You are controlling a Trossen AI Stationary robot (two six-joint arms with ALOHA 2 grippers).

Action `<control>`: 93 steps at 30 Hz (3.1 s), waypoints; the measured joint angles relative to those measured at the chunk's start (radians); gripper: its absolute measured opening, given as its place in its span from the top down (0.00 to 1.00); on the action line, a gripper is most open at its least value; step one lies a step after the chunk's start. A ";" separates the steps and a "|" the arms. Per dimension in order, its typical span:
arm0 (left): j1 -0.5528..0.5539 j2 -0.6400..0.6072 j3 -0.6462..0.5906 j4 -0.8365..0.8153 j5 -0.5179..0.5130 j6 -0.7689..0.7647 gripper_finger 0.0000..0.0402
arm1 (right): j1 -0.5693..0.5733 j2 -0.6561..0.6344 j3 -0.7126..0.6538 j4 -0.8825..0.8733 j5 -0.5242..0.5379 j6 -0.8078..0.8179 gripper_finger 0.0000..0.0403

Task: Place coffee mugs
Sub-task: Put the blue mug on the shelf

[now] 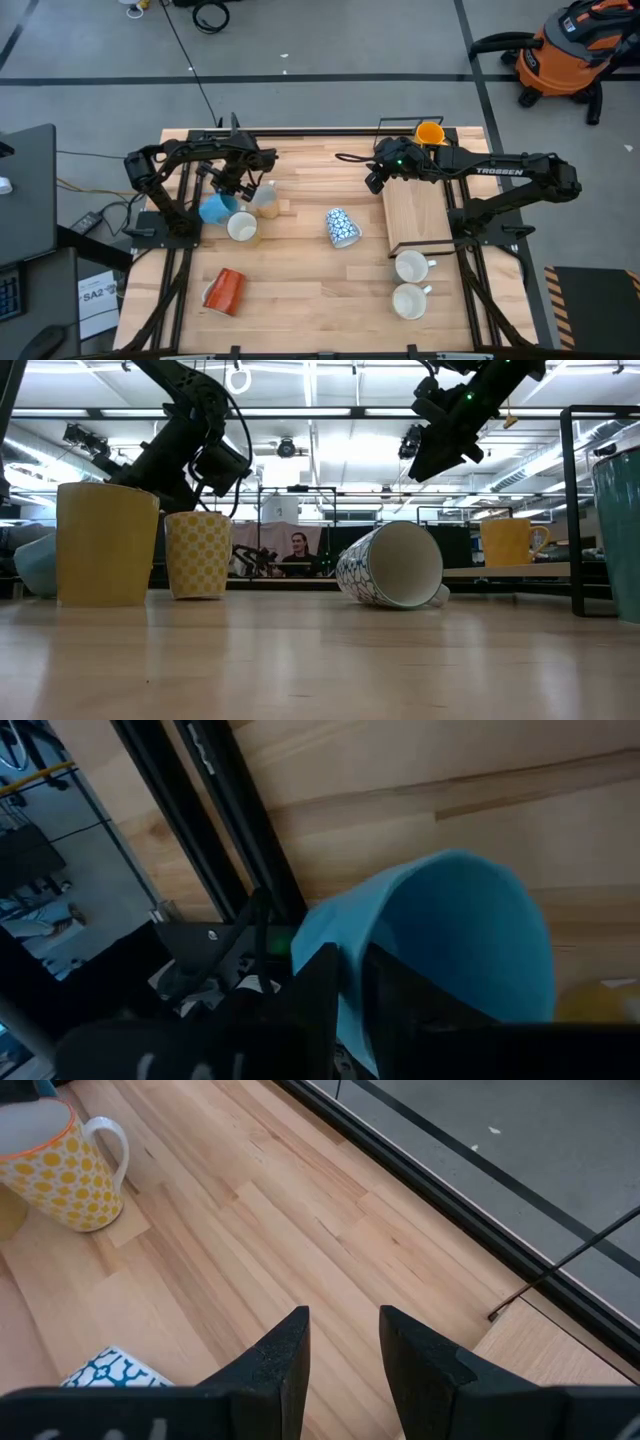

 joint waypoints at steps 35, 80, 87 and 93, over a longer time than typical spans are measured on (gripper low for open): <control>0.107 -0.002 0.433 -0.064 -0.161 0.116 0.95 | 0.000 0.000 0.000 0.000 0.000 0.001 0.68; -0.089 0.300 0.444 0.833 -0.074 -0.130 0.94 | 0.000 0.000 0.000 0.016 0.007 0.029 0.68; -0.088 0.300 0.444 0.842 -0.089 -0.135 0.94 | -0.001 0.000 0.000 0.016 0.007 0.037 0.68; -0.083 0.300 0.444 0.854 -0.022 -0.136 0.93 | 0.000 0.000 0.000 0.016 0.007 0.037 0.68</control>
